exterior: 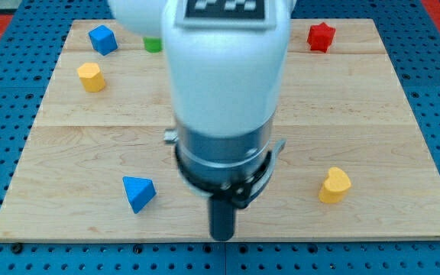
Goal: Push the blue triangle towards the yellow hexagon
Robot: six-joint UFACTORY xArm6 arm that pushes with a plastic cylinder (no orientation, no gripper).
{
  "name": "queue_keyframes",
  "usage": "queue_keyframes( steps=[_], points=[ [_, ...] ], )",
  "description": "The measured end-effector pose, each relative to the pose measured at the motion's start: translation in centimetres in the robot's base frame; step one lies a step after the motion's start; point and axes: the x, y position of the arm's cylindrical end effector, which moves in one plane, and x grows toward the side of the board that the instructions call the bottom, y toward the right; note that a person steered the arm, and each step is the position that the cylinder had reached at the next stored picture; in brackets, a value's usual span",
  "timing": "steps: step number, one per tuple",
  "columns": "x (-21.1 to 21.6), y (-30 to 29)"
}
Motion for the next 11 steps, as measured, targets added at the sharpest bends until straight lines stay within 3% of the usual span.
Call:
queue_keyframes(
  steps=[2,7,8,9,10,11],
  points=[
    [-1.0,-8.1],
    [-3.8,-9.3],
    [-12.9,-13.2],
    [-17.8,-18.7],
    [-13.8,-14.9],
    [-18.4,-13.4]
  ],
)
